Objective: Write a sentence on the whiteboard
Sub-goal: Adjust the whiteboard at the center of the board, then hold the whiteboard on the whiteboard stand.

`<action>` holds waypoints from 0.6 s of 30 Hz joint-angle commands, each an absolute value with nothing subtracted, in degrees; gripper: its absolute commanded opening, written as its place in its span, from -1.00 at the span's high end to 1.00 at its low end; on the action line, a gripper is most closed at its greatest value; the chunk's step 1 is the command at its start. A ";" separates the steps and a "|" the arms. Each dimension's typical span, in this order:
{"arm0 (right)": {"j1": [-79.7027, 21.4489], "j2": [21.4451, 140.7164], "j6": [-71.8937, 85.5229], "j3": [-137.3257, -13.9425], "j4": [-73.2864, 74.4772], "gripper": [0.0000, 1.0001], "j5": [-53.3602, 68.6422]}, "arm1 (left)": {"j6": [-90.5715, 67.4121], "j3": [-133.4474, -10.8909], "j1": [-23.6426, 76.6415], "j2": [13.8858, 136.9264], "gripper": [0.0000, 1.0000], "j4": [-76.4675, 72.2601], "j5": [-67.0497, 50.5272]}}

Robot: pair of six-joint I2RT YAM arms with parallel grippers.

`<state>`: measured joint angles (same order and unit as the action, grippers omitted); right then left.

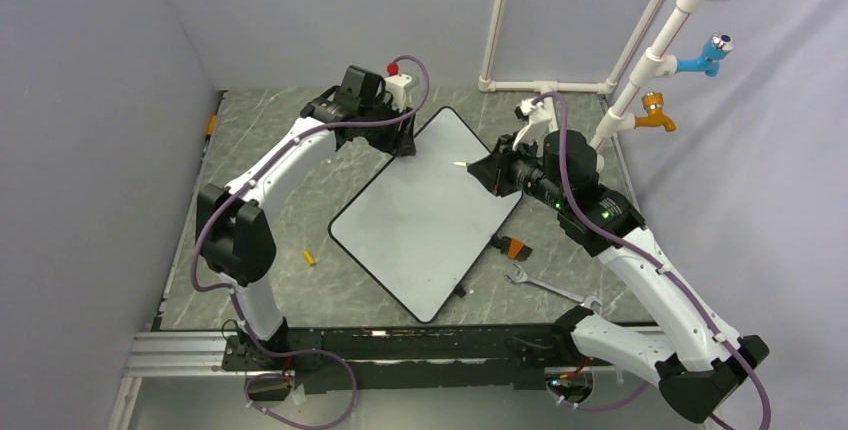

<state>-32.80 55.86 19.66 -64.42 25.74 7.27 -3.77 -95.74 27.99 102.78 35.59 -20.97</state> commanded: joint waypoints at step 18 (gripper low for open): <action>-32.68 55.23 20.95 -64.75 24.08 1.00 8.94 | -2.45 -87.92 18.32 80.63 -0.85 42.25 -22.69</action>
<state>-32.80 55.48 19.97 -64.42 26.50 7.79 -3.16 -93.38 23.46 85.69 40.82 -15.99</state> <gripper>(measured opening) 0.131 0.937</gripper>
